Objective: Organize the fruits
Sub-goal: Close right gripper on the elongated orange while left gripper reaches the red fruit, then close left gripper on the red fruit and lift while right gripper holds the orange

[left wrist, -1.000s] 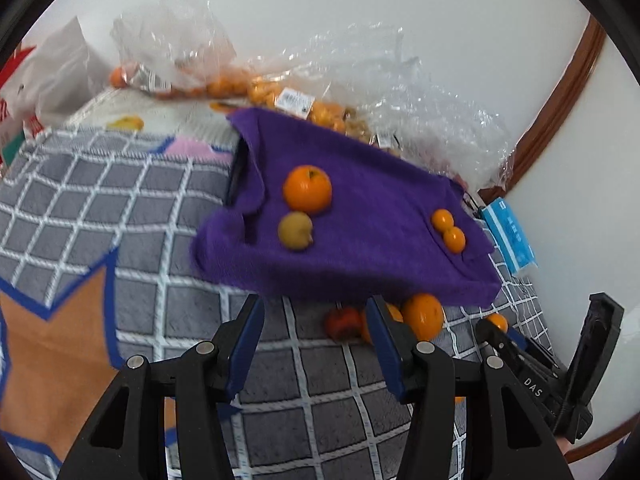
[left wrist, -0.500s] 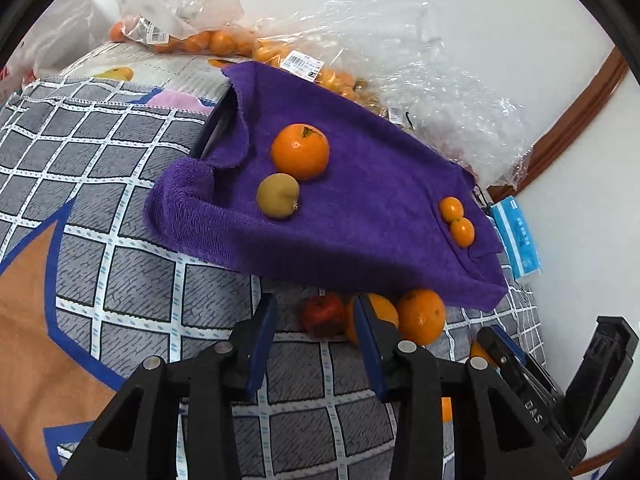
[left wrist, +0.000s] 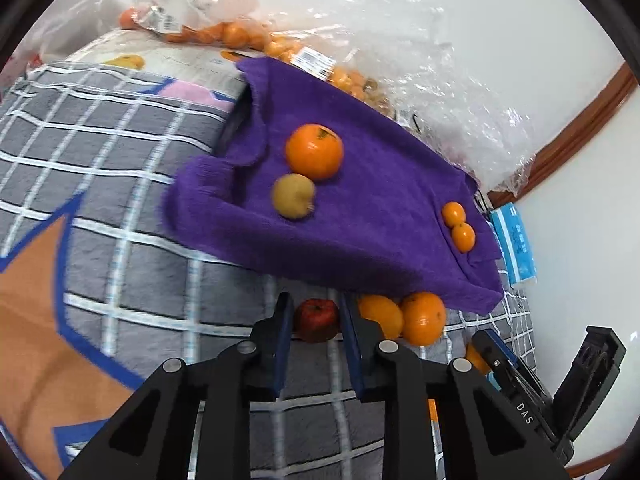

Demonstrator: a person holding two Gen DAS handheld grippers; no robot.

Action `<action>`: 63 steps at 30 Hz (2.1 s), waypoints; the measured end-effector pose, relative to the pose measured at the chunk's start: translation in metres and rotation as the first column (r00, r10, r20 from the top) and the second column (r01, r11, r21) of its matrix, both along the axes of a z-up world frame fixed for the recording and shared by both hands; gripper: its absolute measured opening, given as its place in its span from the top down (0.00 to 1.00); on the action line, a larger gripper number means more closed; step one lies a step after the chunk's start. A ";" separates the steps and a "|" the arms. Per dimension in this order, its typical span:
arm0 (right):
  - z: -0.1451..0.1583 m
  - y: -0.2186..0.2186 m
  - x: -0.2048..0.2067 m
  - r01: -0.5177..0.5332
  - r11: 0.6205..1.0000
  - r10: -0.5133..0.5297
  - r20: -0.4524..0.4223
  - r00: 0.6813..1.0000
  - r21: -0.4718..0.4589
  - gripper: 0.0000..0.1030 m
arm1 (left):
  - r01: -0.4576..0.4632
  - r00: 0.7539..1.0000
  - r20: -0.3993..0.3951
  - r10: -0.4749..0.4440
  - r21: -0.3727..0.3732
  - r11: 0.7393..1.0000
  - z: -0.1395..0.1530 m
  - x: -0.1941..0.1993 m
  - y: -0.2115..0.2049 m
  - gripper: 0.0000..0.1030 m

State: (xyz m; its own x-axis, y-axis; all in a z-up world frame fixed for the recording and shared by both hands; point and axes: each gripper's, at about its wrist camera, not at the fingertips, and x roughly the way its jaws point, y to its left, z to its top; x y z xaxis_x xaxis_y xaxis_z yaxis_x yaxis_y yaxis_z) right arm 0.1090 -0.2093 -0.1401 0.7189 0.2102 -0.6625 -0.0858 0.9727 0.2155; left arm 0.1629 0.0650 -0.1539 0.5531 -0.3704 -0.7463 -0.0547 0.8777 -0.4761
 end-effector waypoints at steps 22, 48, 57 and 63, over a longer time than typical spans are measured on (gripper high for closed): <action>0.000 0.000 0.001 0.001 1.000 -0.001 -0.003 1.000 0.010 0.61 | 0.015 0.994 0.106 -0.031 0.152 0.988 -0.008 -0.008 -0.011 0.75; -0.007 0.011 -0.004 0.000 0.997 -0.004 -0.058 0.998 -0.083 0.52 | -0.008 0.989 0.147 -0.014 0.149 0.989 -0.005 -0.017 -0.009 0.76; -0.007 0.018 -0.005 -0.007 0.992 -0.001 -0.064 0.998 -0.124 0.68 | -0.001 0.989 0.144 -0.020 0.143 0.990 -0.006 -0.017 -0.009 0.76; -0.006 0.022 -0.005 -0.009 0.989 0.000 -0.062 0.998 -0.146 0.68 | 0.003 0.990 0.140 -0.022 0.134 0.991 -0.007 -0.017 -0.010 0.76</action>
State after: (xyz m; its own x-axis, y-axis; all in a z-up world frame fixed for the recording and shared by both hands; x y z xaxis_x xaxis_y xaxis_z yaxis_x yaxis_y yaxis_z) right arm 0.1040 -0.1877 -0.1464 0.6747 0.1112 -0.7297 -0.0815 0.9938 0.0760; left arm 0.1462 0.0555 -0.1609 0.6519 -0.2806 -0.7045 0.0160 0.9339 -0.3571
